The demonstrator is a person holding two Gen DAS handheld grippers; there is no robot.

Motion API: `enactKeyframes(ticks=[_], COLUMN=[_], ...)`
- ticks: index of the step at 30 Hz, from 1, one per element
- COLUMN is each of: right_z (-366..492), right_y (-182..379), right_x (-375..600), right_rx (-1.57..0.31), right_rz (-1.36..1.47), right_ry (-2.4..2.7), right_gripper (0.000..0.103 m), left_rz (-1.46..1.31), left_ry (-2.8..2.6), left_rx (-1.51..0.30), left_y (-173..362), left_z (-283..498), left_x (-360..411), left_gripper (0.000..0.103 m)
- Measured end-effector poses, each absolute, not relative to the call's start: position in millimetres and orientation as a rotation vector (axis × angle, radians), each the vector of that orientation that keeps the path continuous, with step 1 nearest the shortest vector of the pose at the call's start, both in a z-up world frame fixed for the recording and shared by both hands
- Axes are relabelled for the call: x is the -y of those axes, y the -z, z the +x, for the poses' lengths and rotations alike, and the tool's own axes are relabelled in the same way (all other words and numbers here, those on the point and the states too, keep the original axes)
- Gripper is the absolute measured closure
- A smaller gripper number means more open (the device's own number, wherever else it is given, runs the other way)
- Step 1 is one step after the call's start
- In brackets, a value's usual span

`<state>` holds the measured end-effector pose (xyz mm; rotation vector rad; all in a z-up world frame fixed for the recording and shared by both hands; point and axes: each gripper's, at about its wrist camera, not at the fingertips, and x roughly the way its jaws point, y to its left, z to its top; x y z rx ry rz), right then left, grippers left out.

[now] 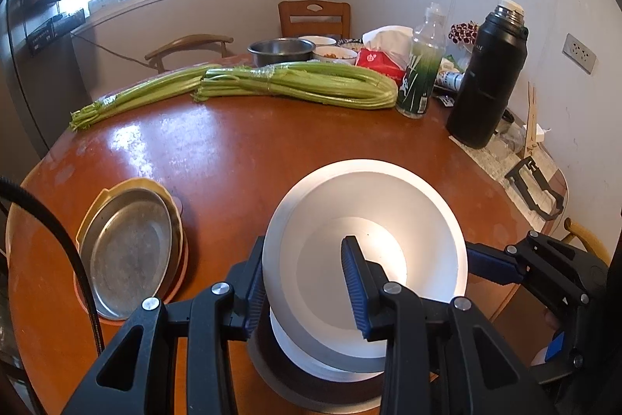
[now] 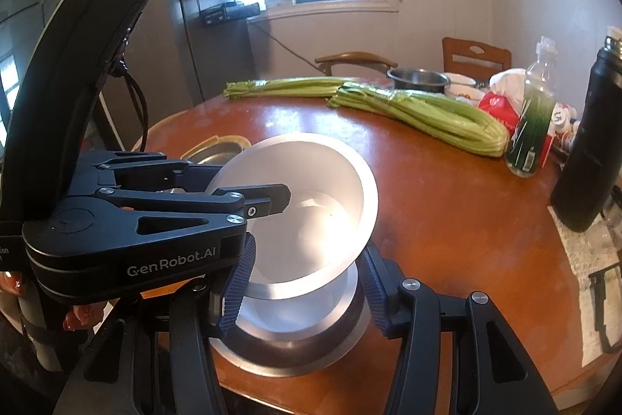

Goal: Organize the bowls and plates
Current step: 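Carry the paper cup over the steel bowl, lower it inside, open left tool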

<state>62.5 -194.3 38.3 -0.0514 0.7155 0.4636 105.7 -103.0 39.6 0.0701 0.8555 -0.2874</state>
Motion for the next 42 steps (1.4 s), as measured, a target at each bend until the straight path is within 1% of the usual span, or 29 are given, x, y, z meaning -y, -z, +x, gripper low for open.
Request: enactKeyframes(ticks=[21, 42], right_z=[60.9, 61.5], right_y=[-17.6, -9.2], right_x=[181.9, 178.6], right_rx=[-0.788, -0.812], right_rz=[-0.075, -0.103], right_ry=[-0.459, -0.434], right_gripper=[0.048, 0.048], left_rz=[0.071, 0.076], left_ry=[0.278, 0.28], left_rx=[-0.902, -0.918], left_y=[-14.8, -7.0], left_z=[105.4, 106.9], left_x=[100.7, 99.1], left_gripper=[0.066, 0.066])
